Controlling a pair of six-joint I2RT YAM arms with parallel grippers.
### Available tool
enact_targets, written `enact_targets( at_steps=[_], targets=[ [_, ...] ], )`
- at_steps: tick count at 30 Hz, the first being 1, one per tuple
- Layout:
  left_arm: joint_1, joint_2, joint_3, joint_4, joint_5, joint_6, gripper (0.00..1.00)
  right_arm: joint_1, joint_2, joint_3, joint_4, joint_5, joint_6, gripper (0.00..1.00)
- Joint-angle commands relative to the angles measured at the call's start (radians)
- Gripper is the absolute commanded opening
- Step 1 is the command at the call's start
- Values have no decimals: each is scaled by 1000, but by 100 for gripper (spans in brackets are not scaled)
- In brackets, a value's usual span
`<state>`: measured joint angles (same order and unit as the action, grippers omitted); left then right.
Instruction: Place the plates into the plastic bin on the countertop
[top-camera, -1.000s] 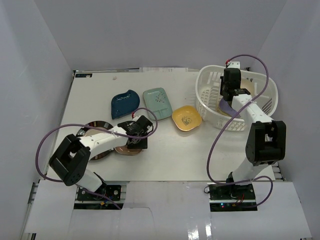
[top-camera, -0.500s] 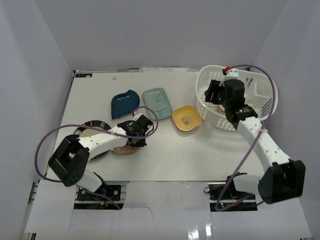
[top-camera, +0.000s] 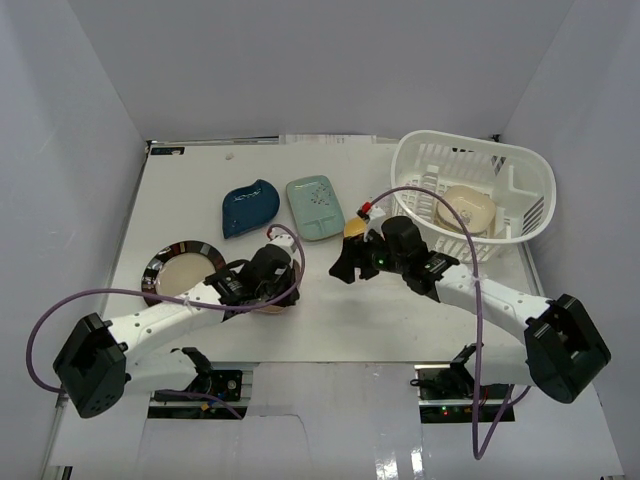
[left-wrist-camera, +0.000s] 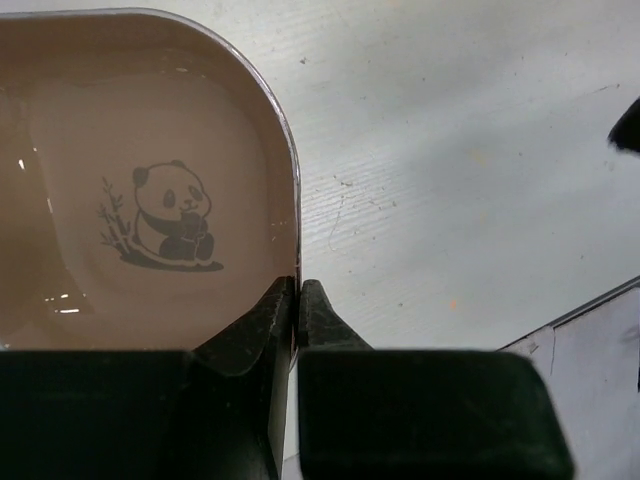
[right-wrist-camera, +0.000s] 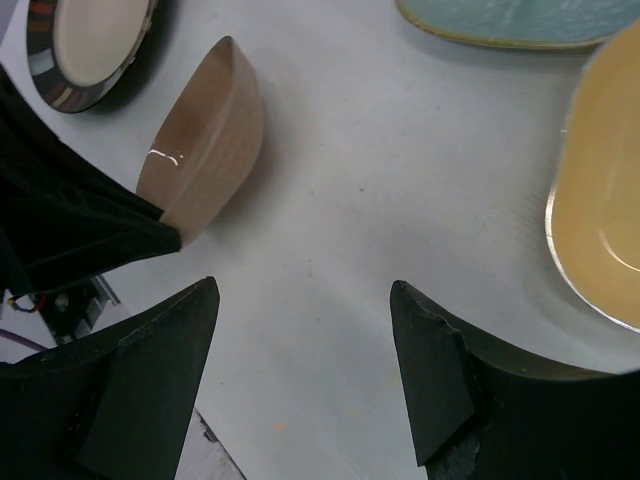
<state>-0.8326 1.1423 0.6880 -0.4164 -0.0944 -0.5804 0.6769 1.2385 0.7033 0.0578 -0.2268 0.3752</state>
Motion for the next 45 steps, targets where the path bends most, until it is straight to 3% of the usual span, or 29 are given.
enact_targets(
  at_steps=[1, 6, 18, 27, 32, 39, 42, 44, 45],
  targets=[
    [-25, 20, -31, 73, 70, 13, 0, 45, 45, -4, 146, -43, 54, 75],
    [-68, 71, -41, 125, 67, 28, 0, 121, 148, 33, 172, -19, 82, 76],
    [-89, 76, -79, 177, 82, 36, 0, 165, 346, 42, 327, 33, 191, 62],
    [-91, 88, -114, 209, 78, 1, 0, 165, 218, -123, 537, 84, 309, 64],
    [-91, 119, -105, 222, 90, -2, 0, 165, 157, -185, 565, 118, 323, 64],
    [-92, 128, -100, 248, 125, -2, 0, 165, 333, -64, 530, 147, 295, 62],
    [-94, 106, -108, 246, 122, -9, 0, 165, 384, -38, 540, 168, 317, 58],
    [-94, 86, -117, 243, 119, -15, 0, 164, 388, -37, 559, 176, 329, 49],
    [-92, 80, -120, 238, 116, -16, 0, 165, 386, -38, 571, 182, 332, 40]
  ],
)
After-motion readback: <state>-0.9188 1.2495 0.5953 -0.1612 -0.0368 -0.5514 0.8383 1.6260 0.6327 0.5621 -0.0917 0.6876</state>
